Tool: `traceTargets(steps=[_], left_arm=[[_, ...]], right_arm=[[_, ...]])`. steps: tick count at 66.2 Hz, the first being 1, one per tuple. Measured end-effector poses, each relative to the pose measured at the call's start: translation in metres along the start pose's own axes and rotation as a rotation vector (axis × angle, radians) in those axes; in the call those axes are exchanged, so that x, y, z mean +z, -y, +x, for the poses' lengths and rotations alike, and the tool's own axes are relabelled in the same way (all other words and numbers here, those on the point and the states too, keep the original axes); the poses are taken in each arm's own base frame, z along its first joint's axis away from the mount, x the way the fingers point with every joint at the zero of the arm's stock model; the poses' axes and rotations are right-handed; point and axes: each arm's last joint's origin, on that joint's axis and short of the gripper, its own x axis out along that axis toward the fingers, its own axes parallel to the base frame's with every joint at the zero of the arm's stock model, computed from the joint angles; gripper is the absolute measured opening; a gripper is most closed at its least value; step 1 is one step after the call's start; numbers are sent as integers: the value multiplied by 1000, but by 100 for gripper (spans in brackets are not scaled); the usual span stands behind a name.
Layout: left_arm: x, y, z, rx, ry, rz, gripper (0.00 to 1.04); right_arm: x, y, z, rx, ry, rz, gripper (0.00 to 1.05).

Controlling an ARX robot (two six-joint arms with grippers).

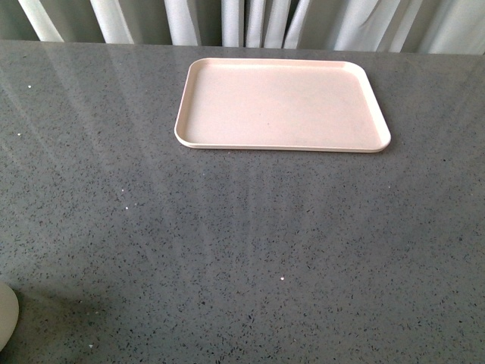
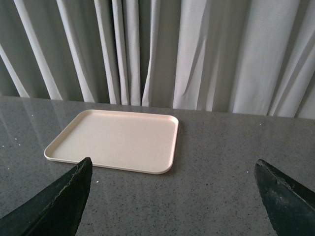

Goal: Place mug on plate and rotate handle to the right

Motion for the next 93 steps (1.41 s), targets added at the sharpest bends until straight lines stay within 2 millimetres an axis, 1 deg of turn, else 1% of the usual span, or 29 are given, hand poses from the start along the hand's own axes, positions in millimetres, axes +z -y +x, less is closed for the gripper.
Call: traceTargets(steps=[38, 40, 41, 45, 47, 49, 59, 66, 70, 79, 93], left_arm=[[0, 0, 0, 0, 0, 0, 95], [-1, 0, 0, -35, -63, -12, 95], [-1, 1, 0, -76, -139, -25, 95], [4, 1, 3, -145, -390, -67, 95], [7, 0, 6, -157, -478, -89, 96], [10, -2, 11, -157, -524, -102, 95], [29, -14, 39, -101, -579, -86, 95], [32, -23, 54, -74, -625, -43, 95], [32, -31, 62, -53, -662, -12, 96], [28, -48, 69, 2, -729, 22, 95], [14, -67, 71, 35, -827, 45, 96]], right_arm=[[0, 0, 0, 0, 0, 0, 96], [0, 0, 0, 0, 0, 0, 96], [0, 0, 0, 0, 0, 0, 96], [0, 0, 0, 0, 0, 0, 96], [0, 0, 0, 1, 0, 0, 96], [0, 0, 0, 1, 0, 0, 96], [0, 0, 0, 0, 0, 0, 96], [0, 0, 0, 0, 0, 0, 96], [0, 0, 0, 0, 0, 0, 96], [0, 0, 0, 0, 0, 0, 96], [0, 0, 0, 0, 0, 0, 96]])
